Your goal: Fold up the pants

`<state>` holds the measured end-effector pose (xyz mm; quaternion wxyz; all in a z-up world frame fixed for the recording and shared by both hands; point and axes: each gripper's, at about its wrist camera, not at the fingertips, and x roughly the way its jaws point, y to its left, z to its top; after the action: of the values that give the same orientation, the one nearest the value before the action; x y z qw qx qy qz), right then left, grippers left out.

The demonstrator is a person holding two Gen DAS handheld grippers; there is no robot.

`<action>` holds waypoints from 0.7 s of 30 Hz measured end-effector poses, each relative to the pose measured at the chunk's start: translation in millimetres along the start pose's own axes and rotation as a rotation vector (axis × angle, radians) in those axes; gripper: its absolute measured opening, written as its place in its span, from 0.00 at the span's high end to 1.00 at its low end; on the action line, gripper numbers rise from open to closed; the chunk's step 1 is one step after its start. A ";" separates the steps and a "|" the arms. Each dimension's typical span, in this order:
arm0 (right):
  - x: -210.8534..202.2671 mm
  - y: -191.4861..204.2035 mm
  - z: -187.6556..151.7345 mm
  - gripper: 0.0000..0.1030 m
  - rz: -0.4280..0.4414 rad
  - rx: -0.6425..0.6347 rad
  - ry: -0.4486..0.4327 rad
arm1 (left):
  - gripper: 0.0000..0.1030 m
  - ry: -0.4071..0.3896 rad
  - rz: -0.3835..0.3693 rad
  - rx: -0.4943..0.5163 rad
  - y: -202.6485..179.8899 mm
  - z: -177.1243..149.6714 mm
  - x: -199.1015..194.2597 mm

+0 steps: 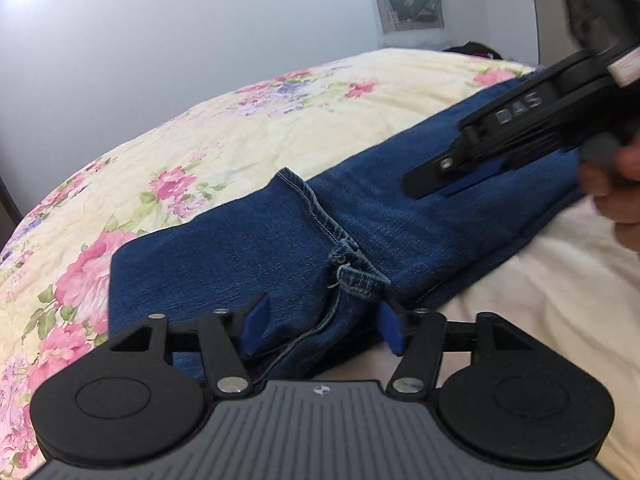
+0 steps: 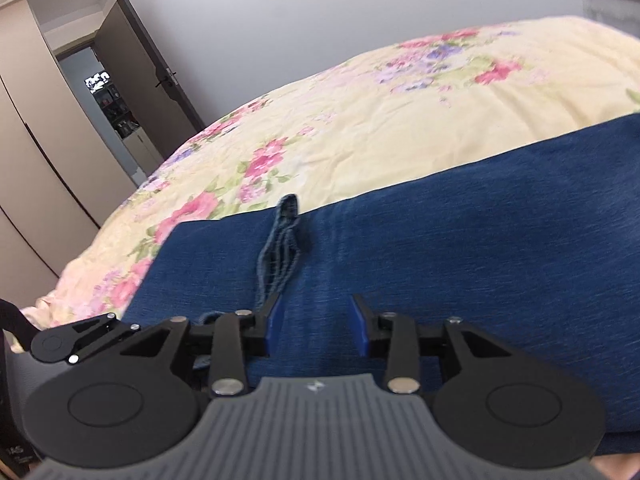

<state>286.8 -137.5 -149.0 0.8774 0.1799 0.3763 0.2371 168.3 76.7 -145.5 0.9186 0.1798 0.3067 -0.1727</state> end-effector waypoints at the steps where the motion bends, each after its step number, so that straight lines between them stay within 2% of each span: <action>1: 5.6 2.8 3.4 0.58 0.019 0.013 0.022 | 0.29 -0.011 -0.005 -0.025 8.5 -1.2 -7.8; 3: 17.4 7.4 10.5 0.57 0.059 0.051 0.059 | 0.23 -0.034 -0.008 -0.129 32.1 -5.7 -21.9; 5: 33.8 9.1 16.5 0.55 0.088 0.106 0.106 | 0.15 -0.041 0.008 -0.302 65.6 -12.0 -27.7; 8: 59.5 9.1 21.4 0.55 0.086 0.177 0.160 | 0.14 -0.022 -0.010 -0.606 117.3 -28.1 -23.2; 10: 74.9 5.9 21.7 0.55 0.086 0.233 0.185 | 0.14 -0.009 -0.040 -0.753 140.9 -40.9 -17.2; 15: 101.9 3.8 20.5 0.57 0.094 0.285 0.227 | 0.14 0.045 -0.061 -0.899 158.8 -60.7 -2.5; 17: 107.0 5.1 21.3 0.92 0.087 0.262 0.255 | 0.14 0.045 -0.071 -0.941 160.1 -64.2 0.2; 21: 89.1 1.3 34.3 0.97 0.140 0.242 0.199 | 0.14 -0.001 -0.076 -0.964 156.1 -61.1 -6.0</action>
<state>365.9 -92.1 -177.2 0.7890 0.2856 0.4738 0.2672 199.9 241.4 -152.4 0.8903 -0.2778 0.3579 -0.0445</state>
